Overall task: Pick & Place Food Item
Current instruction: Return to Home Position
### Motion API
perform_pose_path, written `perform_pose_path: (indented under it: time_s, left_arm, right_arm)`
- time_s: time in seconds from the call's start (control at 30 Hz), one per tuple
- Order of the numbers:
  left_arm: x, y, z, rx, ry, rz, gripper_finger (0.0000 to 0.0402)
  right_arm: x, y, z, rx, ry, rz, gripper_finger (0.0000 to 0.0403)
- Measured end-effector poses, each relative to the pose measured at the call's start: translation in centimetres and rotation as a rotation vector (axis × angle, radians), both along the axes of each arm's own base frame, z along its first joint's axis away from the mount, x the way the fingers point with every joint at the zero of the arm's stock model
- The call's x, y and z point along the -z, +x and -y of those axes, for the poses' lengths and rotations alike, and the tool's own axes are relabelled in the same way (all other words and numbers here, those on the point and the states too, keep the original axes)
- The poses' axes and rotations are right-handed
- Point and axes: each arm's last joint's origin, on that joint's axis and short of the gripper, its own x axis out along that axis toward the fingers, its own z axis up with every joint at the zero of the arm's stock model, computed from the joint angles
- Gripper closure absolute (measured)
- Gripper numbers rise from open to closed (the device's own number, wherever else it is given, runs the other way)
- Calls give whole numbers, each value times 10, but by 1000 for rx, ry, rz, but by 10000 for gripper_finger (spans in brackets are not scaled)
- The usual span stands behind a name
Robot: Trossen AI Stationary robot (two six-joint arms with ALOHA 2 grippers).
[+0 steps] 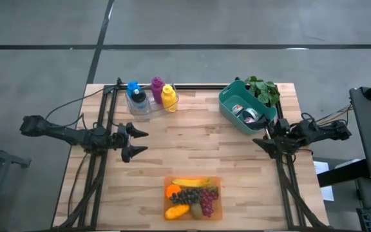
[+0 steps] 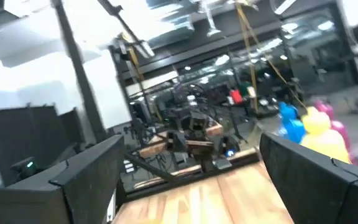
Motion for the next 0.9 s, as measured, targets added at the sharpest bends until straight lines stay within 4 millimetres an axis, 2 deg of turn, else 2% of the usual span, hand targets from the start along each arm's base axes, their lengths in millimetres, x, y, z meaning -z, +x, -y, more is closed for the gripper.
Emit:
perform_pose_path:
  time_s: [0.17, 0.4, 0.57, 0.9]
  left_arm:
    - [4, -1, 0, -1, -29, -42, 18]
    - [11, -2, 0, -4, -16, -112, 18]
    - [23, -5, -1, -14, -31, -235, 18]
    - [24, -5, -1, -17, -47, -242, 18]
  right_arm:
    - [20, 5, 1, 62, 67, -73, 32]
    - [24, 6, 2, 104, 65, -119, 32]
    - [38, 8, 2, 110, 24, -260, 32]
    - [43, 11, -1, 45, -6, -318, 32]
